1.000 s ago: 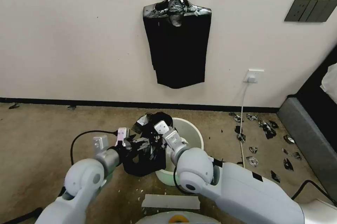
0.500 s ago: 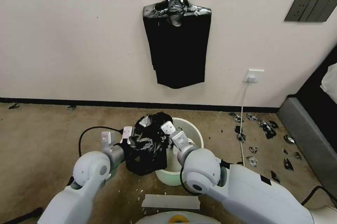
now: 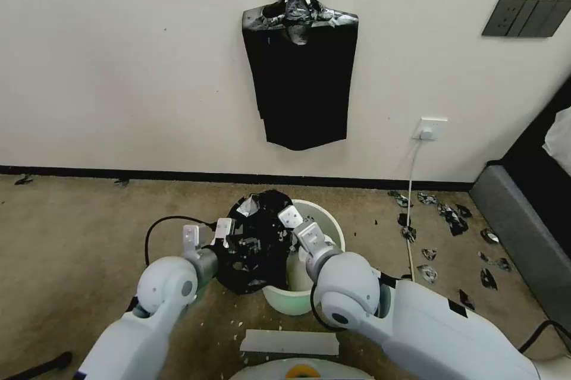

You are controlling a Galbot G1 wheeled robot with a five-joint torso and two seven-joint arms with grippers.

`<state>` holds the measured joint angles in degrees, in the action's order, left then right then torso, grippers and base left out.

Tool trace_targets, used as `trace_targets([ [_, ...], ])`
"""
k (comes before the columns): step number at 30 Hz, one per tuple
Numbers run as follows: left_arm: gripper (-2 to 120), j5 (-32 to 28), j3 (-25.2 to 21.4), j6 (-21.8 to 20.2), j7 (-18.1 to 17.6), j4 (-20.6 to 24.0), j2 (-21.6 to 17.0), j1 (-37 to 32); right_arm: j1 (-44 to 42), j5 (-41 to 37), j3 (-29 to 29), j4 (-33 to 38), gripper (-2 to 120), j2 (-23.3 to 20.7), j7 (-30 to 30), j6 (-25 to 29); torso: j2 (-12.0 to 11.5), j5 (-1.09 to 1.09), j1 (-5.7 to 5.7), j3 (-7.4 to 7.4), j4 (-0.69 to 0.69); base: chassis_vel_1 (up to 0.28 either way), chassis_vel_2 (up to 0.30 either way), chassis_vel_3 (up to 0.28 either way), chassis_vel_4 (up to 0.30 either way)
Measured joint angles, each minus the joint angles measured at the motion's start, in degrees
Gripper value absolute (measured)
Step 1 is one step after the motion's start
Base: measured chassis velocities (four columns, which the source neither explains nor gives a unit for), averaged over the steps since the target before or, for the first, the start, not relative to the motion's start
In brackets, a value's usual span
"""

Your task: Place a trash bag onto the trash bin.

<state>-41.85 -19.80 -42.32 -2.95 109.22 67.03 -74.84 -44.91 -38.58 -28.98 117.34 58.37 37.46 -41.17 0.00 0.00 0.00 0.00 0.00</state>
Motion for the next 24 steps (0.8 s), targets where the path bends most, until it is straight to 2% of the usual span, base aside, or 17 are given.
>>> trace_targets([
  [1,45,0.44,-0.05,0.02,-0.02,-0.01,0.15,-0.13,-0.08,0.04,0.05,0.00,0,-0.01,-0.03,0.01,0.00,0.00,0.00,0.00,0.00,0.000,0.000,0.000,0.000],
  [5,36,1.19,-0.14,0.09,-0.20,0.00,0.58,-0.30,-0.23,0.13,0.08,0.00,0,-0.01,-0.08,0.01,0.00,0.00,0.00,0.00,0.00,0.000,0.000,0.000,0.000],
  [6,30,1.46,-0.18,0.12,-0.37,0.00,0.79,-0.35,-0.28,0.17,0.08,0.00,0,-0.01,-0.10,0.01,0.00,0.01,0.00,0.00,0.00,0.000,0.000,0.000,0.000],
  [7,28,1.71,-0.25,0.13,-0.65,0.00,1.00,-0.37,-0.34,0.20,0.09,0.00,0,-0.01,-0.11,0.02,0.00,0.01,0.00,0.00,0.00,0.000,0.000,0.000,0.000],
  [8,20,2.05,-0.34,0.15,-0.98,0.03,1.25,-0.40,-0.35,0.22,0.11,0.00,0,-0.01,-0.14,0.02,0.00,0.01,0.00,0.00,0.00,0.000,0.000,0.000,0.000],
  [9,20,2.05,-0.34,0.15,-0.98,0.03,1.25,-0.40,-0.35,0.22,0.11,0.00,0,-0.01,-0.14,0.02,0.00,0.01,0.00,0.00,0.00,0.000,0.000,0.000,0.000],
  [12,6,3.18,-0.50,0.27,-1.59,0.55,1.66,-0.86,-0.24,0.28,0.11,-0.03,0,0.22,-0.28,0.11,0.00,0.00,0.00,0.00,0.00,0.000,0.000,0.000,0.000],
  [21,5,5.65,-1.72,2.46,-1.78,3.03,2.70,-3.80,0.79,2.22,-0.05,-1.82,0,1.59,-1.57,1.21,0.00,-0.01,0.00,0.00,0.00,0.000,0.000,0.000,0.000],
  [24,5,6.61,-3.26,4.40,-1.79,4.70,3.13,-6.06,1.78,2.35,0.18,-2.51,0,1.61,-1.82,1.27,0.00,-0.01,0.00,0.00,0.01,0.000,0.000,0.000,0.000],
])
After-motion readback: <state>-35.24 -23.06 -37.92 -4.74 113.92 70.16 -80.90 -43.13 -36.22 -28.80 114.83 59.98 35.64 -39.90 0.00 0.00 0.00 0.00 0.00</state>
